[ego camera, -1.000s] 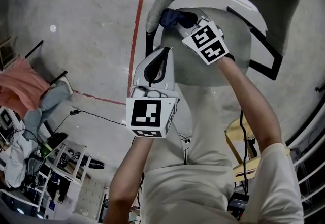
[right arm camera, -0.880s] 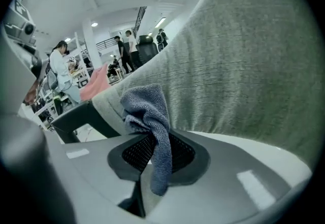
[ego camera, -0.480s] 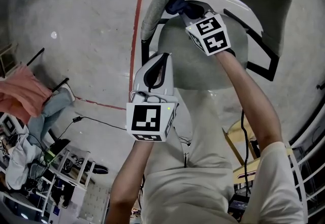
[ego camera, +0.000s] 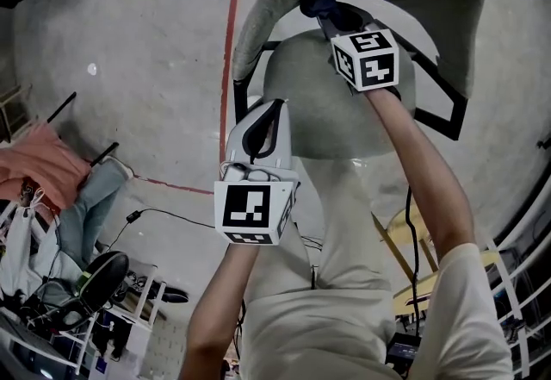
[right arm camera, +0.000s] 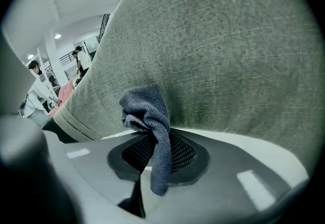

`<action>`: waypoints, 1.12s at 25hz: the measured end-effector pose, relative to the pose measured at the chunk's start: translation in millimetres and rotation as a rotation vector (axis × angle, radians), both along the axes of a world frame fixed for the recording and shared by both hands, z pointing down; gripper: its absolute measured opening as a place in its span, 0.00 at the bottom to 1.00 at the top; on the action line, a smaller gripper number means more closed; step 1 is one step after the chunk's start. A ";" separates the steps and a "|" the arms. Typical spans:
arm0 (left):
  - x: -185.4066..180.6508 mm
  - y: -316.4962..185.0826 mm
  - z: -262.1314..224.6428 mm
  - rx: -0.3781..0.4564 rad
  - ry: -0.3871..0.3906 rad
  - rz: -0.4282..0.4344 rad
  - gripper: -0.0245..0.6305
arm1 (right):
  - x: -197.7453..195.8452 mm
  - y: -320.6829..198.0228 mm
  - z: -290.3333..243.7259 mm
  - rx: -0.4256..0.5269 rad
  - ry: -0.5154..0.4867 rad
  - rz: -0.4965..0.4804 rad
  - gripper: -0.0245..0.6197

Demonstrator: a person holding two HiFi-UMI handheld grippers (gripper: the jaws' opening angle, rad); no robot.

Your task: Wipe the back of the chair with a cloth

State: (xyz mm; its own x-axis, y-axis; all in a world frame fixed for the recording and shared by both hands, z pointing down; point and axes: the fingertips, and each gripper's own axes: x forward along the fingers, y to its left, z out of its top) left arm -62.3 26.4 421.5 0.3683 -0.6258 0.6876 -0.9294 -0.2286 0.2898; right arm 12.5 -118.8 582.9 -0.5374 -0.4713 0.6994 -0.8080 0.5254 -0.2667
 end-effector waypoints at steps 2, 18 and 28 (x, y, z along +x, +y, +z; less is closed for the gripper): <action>1.6 -1.2 -0.2 0.000 0.001 0.005 0.04 | 7.4 -2.4 0.4 -0.005 -0.001 0.029 0.17; 26.9 -10.5 1.4 0.011 0.003 0.070 0.04 | 72.9 -14.6 3.6 -0.024 0.009 0.255 0.17; 40.4 -15.4 4.0 0.017 0.005 0.112 0.04 | 114.3 -18.4 2.2 -0.012 0.033 0.414 0.17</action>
State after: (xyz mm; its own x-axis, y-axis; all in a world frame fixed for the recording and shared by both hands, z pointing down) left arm -21.9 11.0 425.5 0.4397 -0.5925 0.6749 -0.8964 -0.3356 0.2895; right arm 126.8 -137.3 585.1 -0.2810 -0.6345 0.7201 -0.9587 0.1512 -0.2408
